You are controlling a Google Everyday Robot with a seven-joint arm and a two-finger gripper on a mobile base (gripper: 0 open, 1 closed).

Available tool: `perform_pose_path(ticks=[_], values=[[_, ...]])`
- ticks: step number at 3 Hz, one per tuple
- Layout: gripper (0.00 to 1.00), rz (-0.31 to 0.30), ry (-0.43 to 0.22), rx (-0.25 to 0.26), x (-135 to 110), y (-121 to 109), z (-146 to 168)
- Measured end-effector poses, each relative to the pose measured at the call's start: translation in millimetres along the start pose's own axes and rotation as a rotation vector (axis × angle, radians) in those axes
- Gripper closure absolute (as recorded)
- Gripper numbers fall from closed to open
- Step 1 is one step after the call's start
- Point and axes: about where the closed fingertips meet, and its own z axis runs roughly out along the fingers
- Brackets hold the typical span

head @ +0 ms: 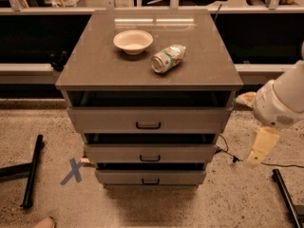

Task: Open middle drawer

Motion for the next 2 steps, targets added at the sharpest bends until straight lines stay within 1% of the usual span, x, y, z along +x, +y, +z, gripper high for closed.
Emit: perform_pose_path(ticks=[1, 2], values=[[0.0, -0.003, 0.035, -0.091, 14.0, 13.4, 59.3], [0.0, 0.003, 0.052, -0.118, 17.7, 17.5, 74.2]])
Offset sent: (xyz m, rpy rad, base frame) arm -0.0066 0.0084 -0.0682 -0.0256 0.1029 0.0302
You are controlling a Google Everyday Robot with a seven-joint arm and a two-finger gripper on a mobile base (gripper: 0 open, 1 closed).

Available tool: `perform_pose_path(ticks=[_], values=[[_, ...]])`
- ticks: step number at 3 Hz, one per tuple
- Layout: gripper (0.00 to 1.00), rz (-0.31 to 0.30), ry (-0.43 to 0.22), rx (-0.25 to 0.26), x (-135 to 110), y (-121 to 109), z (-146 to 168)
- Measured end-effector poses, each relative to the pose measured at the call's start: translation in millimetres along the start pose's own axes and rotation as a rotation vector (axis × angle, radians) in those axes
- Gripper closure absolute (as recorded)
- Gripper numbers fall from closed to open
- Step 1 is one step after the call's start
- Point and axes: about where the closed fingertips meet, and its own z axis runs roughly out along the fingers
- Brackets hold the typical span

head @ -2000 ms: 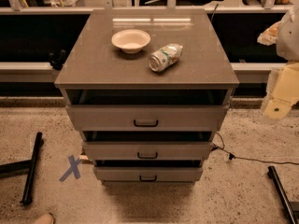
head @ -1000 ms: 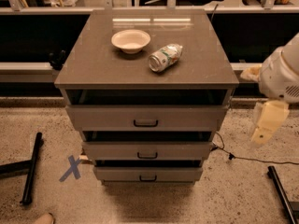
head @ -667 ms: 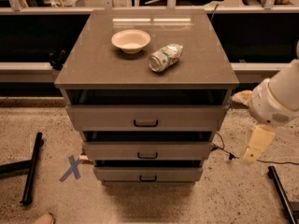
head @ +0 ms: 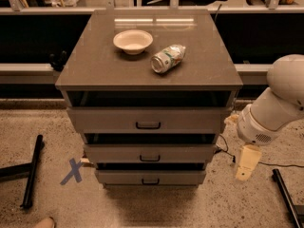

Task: Open middle drawer

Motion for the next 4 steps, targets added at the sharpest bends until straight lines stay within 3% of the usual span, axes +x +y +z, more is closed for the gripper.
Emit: perform_pose_path(ticks=[2, 3, 4], values=[[0.0, -0.011, 0.022, 0.012, 10.2, -2.2, 26.6], [0.0, -0.046, 0.008, 0.021, 27.4, -10.4, 71.5], [0.0, -0.09, -0.027, 0.009, 45.6, -34.2, 146.4]])
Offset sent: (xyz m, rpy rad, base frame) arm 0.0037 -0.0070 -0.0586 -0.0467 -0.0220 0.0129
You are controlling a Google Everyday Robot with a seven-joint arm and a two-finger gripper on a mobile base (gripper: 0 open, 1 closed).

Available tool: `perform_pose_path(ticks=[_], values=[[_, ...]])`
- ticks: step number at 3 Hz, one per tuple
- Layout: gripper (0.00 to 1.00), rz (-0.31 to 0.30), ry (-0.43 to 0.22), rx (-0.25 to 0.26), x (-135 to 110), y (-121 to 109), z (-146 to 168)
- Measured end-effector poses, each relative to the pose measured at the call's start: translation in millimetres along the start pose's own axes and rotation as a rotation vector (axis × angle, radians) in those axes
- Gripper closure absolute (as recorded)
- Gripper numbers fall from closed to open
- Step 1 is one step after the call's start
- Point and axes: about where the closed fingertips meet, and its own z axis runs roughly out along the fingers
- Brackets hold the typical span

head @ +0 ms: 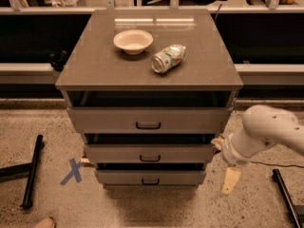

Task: Open middle drawer

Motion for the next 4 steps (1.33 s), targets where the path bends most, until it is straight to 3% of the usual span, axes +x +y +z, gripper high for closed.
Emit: perform_pose_path(ticks=[1, 2, 3, 4], values=[[0.0, -0.014, -0.052, -0.037, 9.3, -8.5, 57.4], [0.0, -0.014, -0.052, -0.037, 9.3, -8.5, 57.4], [0.0, -0.044, -0.026, 0.008, 5.5, -19.8, 66.2], [0.0, -0.098, 0.023, 0.063, -2.2, -49.8, 93.0]])
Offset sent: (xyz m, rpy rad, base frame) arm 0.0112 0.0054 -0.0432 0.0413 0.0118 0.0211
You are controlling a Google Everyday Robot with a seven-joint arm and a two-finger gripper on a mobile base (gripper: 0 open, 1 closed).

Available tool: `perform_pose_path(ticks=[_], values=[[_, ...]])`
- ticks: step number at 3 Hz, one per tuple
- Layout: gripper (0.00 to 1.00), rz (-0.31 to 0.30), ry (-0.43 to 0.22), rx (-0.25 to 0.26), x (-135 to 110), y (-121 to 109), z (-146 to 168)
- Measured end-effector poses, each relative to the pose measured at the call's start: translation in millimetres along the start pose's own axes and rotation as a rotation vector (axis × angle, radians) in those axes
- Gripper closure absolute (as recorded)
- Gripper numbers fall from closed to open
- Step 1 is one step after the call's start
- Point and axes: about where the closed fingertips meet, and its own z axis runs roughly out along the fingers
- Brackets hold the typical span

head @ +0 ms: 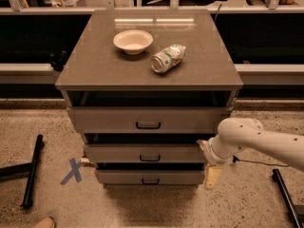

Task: Open middle drawer

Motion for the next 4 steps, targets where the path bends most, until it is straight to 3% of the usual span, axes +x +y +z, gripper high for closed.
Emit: perform_pose_path(ticks=[2, 4], values=[[0.0, -0.019, 0.052, 0.007, -6.3, -29.3, 46.3], [0.0, -0.01, 0.064, -0.005, -15.5, -55.3, 85.7]])
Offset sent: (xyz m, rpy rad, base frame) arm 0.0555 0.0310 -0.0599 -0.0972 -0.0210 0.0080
